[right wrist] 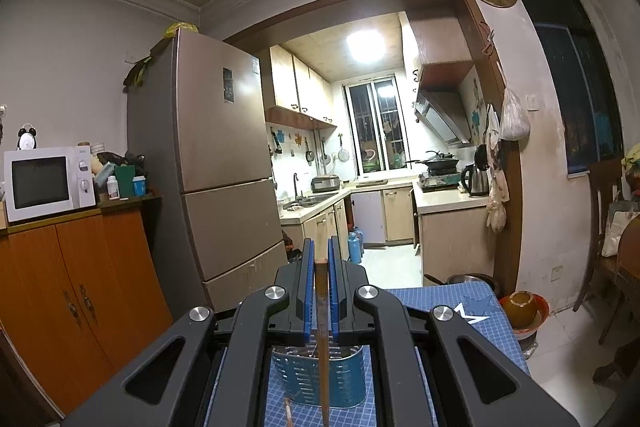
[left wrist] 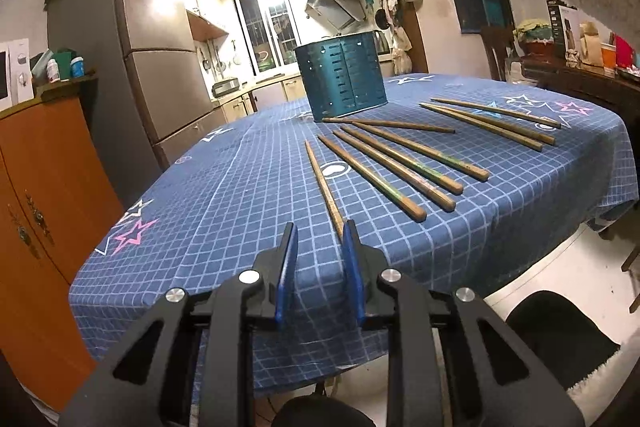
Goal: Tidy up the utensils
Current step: 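Grasp another wooden chopstick from the row with the left tool, then lift the chopstick upright toward the holder with the left tool while the right tool stays in the holder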
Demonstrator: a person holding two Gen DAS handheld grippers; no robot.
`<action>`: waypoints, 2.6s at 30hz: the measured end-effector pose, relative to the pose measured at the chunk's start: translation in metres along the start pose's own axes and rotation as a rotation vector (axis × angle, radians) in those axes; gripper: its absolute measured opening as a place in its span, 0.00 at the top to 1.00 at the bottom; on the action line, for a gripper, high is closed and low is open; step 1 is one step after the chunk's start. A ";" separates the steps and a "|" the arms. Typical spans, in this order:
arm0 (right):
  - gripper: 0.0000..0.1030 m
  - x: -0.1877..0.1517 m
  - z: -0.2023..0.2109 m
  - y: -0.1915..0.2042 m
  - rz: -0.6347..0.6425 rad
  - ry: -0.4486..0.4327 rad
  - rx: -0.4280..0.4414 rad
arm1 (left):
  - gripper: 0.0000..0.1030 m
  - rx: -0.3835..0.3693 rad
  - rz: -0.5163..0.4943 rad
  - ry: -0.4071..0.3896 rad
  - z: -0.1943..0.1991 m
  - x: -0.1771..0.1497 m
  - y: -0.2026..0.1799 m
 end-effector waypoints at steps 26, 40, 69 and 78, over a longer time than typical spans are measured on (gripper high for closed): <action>0.92 -0.010 -0.002 0.009 0.014 0.008 0.002 | 0.95 -0.016 -0.004 -0.047 -0.002 -0.009 -0.015; 0.92 -0.010 -0.005 0.012 0.000 0.014 -0.002 | 0.96 -0.031 0.087 -0.084 0.013 0.056 0.048; 0.92 -0.010 -0.063 0.017 -0.014 0.090 0.017 | 0.96 -0.176 0.235 -0.021 -0.089 0.263 0.124; 0.92 -0.017 -0.072 0.013 -0.022 0.121 0.023 | 0.96 -0.189 0.209 -0.055 -0.089 0.286 0.113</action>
Point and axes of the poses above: each gripper's, at about its wrist camera, not at the fingertips, and z roughly against the way its jaws point, y to its left, x to its top, the point moved 2 cm from there along -z, roughly the way its jaws point, and after that the axes turned 3 degrees about y, right-handed, at the moved point
